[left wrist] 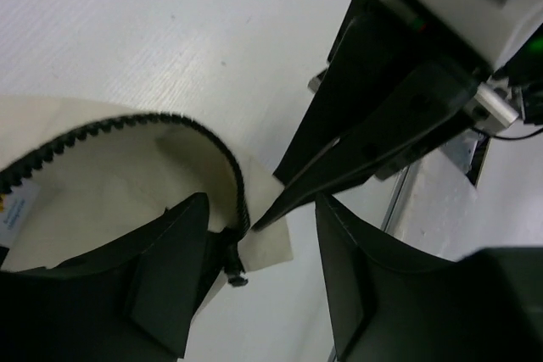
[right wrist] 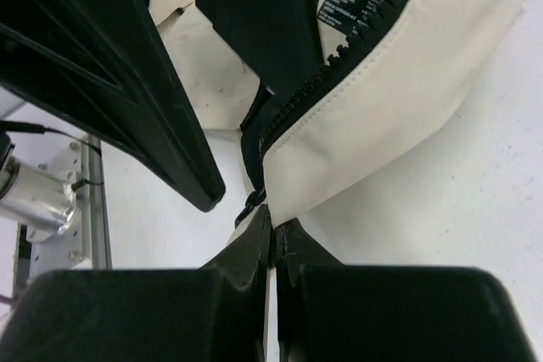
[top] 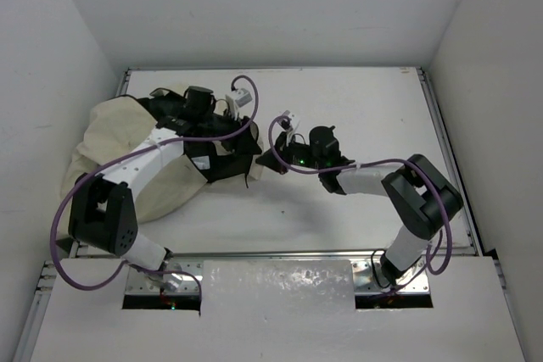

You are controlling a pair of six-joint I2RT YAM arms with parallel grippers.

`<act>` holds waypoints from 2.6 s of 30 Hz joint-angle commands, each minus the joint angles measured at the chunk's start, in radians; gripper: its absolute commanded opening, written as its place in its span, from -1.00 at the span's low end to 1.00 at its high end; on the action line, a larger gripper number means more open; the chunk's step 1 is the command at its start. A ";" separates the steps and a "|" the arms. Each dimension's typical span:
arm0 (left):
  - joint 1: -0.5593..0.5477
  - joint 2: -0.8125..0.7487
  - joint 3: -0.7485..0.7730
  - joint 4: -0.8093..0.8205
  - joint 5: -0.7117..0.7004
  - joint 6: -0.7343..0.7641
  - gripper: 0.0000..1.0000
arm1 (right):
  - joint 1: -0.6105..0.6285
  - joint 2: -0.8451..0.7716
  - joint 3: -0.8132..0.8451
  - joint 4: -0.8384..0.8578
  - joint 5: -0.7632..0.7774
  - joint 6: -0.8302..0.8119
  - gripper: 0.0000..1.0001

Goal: Zip up the jacket

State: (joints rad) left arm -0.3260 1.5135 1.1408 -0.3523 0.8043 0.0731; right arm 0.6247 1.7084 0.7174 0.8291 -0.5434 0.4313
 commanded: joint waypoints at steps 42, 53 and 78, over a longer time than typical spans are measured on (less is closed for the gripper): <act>-0.031 -0.036 -0.141 0.296 0.016 -0.142 -0.25 | 0.029 -0.096 0.014 -0.091 -0.093 -0.174 -1.00; -0.002 0.001 -0.061 0.151 0.027 -0.153 -1.00 | 0.027 -0.159 -0.044 -0.154 0.002 -0.226 0.52; 0.007 -0.096 -0.147 0.236 -0.176 -0.339 -0.84 | 0.081 0.013 0.013 0.077 0.076 0.061 -1.00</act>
State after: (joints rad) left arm -0.3241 1.4528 0.9737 -0.1593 0.6373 -0.3340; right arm 0.7029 1.7248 0.6941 0.8284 -0.4633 0.4942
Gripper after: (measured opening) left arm 0.041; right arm 0.002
